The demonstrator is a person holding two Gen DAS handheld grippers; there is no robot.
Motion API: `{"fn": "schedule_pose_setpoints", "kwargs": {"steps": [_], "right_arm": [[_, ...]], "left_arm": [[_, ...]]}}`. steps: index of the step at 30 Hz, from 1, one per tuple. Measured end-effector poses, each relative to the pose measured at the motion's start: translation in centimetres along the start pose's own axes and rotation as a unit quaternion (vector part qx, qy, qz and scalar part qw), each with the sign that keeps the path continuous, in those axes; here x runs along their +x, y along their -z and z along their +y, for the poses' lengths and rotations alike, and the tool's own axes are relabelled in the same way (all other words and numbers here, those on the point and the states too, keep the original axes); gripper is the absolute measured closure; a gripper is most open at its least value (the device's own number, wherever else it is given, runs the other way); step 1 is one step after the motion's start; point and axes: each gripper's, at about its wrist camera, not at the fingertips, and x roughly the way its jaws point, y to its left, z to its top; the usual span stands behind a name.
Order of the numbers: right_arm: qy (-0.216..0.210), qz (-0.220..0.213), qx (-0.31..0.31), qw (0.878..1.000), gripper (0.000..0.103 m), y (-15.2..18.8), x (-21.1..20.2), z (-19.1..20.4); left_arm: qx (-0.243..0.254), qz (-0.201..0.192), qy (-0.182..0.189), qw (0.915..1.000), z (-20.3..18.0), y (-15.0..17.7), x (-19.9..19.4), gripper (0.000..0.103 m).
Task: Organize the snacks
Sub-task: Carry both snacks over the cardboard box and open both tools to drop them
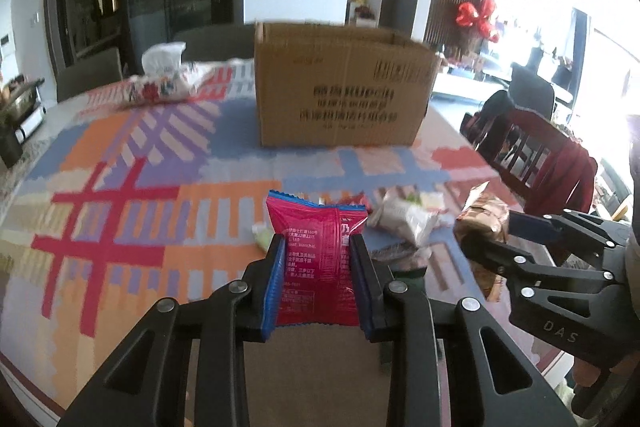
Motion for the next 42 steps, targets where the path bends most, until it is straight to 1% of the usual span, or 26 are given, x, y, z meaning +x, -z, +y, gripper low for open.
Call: {"fn": "schedule_pose_setpoints", "kwargs": {"steps": [6,11,16,19,25,28,37,42], "right_arm": [[-0.009,-0.035,-0.001,0.999,0.059,-2.5,-1.3,0.0],[-0.013,-0.070,-0.002,0.997,0.059,-5.3,-2.2,-0.4],[-0.012,-0.107,-0.003,0.994,0.059,-8.4,-3.0,-0.9],[-0.012,-0.120,-0.001,0.993,0.059,-10.3,-2.9,-1.3],[-0.020,-0.129,0.013,0.991,0.059,-14.1,-1.7,-2.8],[-0.021,-0.127,0.022,0.991,0.059,-16.3,-0.6,-3.7],[-0.030,-0.117,0.033,0.992,0.059,-22.4,2.3,-6.0],[-0.026,-0.106,0.028,0.994,0.059,-24.8,4.2,-6.7]], "left_arm": [[0.005,-0.024,0.010,0.9996,0.0,-2.6,-1.4,0.072],[0.000,-0.029,0.035,0.9990,0.4,-5.4,-1.9,0.072],[0.004,-0.040,0.038,0.9985,0.6,-8.4,-1.5,0.072],[0.003,-0.041,0.037,0.9985,0.9,-10.5,-0.7,0.072],[0.017,-0.051,0.024,0.9983,1.0,-14.6,1.2,0.072],[0.017,-0.047,0.029,0.9983,1.4,-16.7,2.6,0.072],[0.018,-0.040,0.019,0.9988,1.9,-22.1,6.4,0.072],[0.010,-0.019,0.025,0.9995,2.3,-24.6,9.4,0.072]]}}
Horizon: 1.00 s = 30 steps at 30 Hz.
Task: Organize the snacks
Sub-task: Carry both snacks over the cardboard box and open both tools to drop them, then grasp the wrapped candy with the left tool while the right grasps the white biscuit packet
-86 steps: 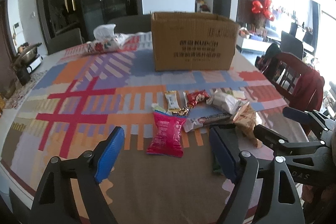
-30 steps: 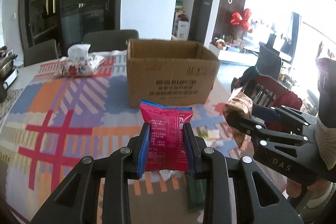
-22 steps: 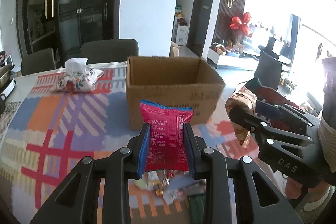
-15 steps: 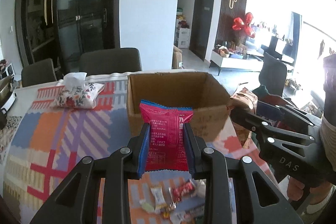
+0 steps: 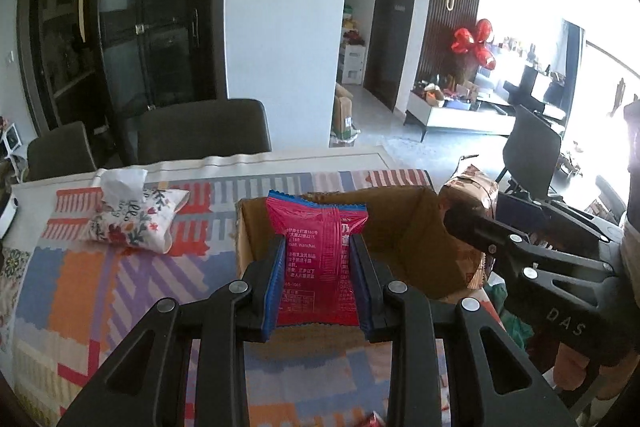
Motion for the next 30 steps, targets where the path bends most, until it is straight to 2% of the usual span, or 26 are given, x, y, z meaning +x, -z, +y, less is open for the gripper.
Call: {"fn": "schedule_pose_setpoints", "kwargs": {"steps": [7,9,10,11,13,21,30], "right_arm": [[0.001,0.034,0.006,0.999,0.059,-0.8,3.8,-1.5],[-0.002,0.042,0.010,0.999,0.057,-0.7,4.7,-2.0],[0.002,0.046,0.011,0.999,0.051,-0.5,5.0,-2.1],[0.008,0.049,0.012,0.999,0.039,-0.3,5.2,-2.2],[0.018,0.046,0.014,0.999,0.032,0.3,5.1,-2.4],[0.026,0.026,0.013,0.999,0.032,3.3,1.2,-1.5],[0.012,0.009,-0.004,1.000,0.032,6.6,-4.6,0.6]], "left_arm": [[-0.006,0.032,-0.007,0.9994,0.4,-1.0,3.6,0.071],[-0.002,0.041,-0.020,0.9989,0.3,-0.9,4.3,0.065],[-0.001,0.041,-0.024,0.9989,0.4,-0.9,4.3,0.056],[0.000,0.038,-0.028,0.9989,0.4,-0.8,4.2,0.049],[0.001,0.031,-0.038,0.9988,0.5,-0.6,3.6,0.047],[0.022,-0.017,-0.047,0.9985,-0.9,2.2,-1.6,0.032],[0.052,-0.052,-0.046,0.9962,-2.7,6.8,-7.6,0.029]]}}
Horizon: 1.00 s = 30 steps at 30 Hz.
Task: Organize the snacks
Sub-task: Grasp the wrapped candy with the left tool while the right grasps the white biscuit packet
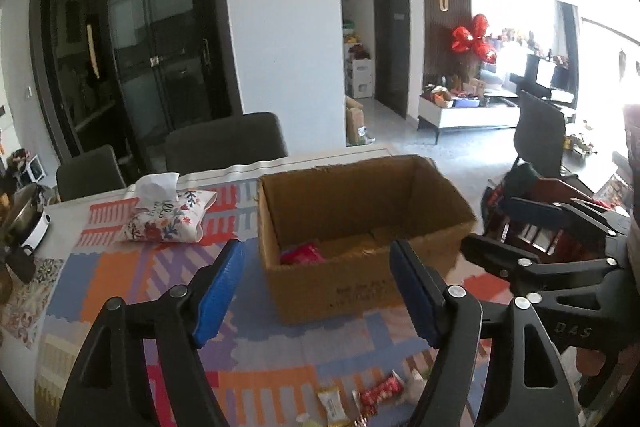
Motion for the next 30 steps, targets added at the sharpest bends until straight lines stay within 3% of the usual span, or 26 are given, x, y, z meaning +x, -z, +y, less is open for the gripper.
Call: {"fn": "schedule_pose_setpoints", "kwargs": {"steps": [12,21,30], "right_arm": [[-0.022,0.029,-0.030,0.999,0.032,5.3,-2.4,2.3],[-0.033,0.089,-0.057,0.994,0.032,9.1,-0.9,3.7],[-0.040,0.153,-0.083,0.984,0.038,12.6,2.0,4.3]], "left_arm": [[0.011,0.009,0.018,0.9997,-1.1,5.5,-3.7,0.029],[0.015,0.067,0.037,0.9970,-1.2,10.2,-2.8,0.030],[0.017,0.129,0.072,0.9889,-1.6,14.1,-0.2,0.042]]}}
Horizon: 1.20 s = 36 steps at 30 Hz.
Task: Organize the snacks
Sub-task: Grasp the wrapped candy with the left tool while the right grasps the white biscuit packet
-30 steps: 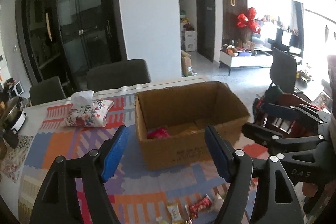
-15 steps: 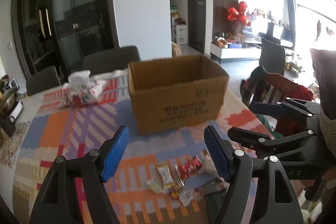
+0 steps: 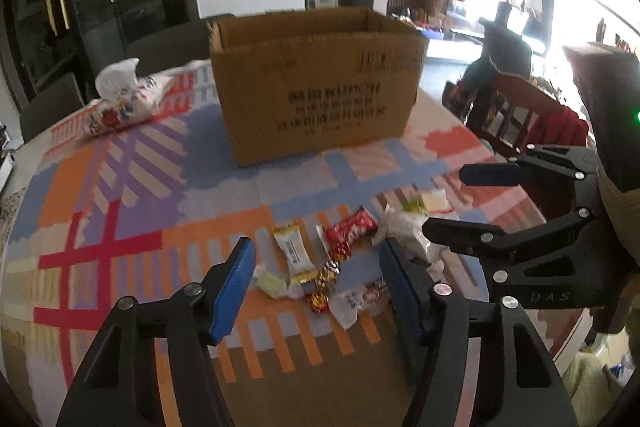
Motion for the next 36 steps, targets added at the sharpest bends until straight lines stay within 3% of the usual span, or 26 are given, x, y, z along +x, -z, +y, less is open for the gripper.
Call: {"fn": "schedule_pose_setpoints", "kwargs": {"steps": [8,15,24,26,36], "right_arm": [[-0.015,0.048,-0.020,0.999,0.051,0.6,3.1,0.1],[-0.012,0.068,-0.025,0.997,0.051,0.7,4.9,-0.2],[-0.020,0.089,-0.031,0.995,0.056,0.3,6.7,-0.4],[-0.020,0.088,-0.031,0.995,0.063,0.2,6.8,-0.3],[-0.024,0.079,-0.023,0.996,0.072,0.4,6.6,-0.1]], "left_arm": [[0.002,0.057,0.053,0.9970,-0.2,1.1,3.5,0.054],[-0.012,0.094,0.066,0.9933,0.1,1.4,6.3,0.066],[-0.018,0.107,0.067,0.9918,0.5,1.1,7.8,0.075],[-0.021,0.110,0.067,0.9915,0.5,1.2,8.0,0.081],[-0.021,0.096,0.065,0.9931,0.3,1.0,7.7,0.085]]}}
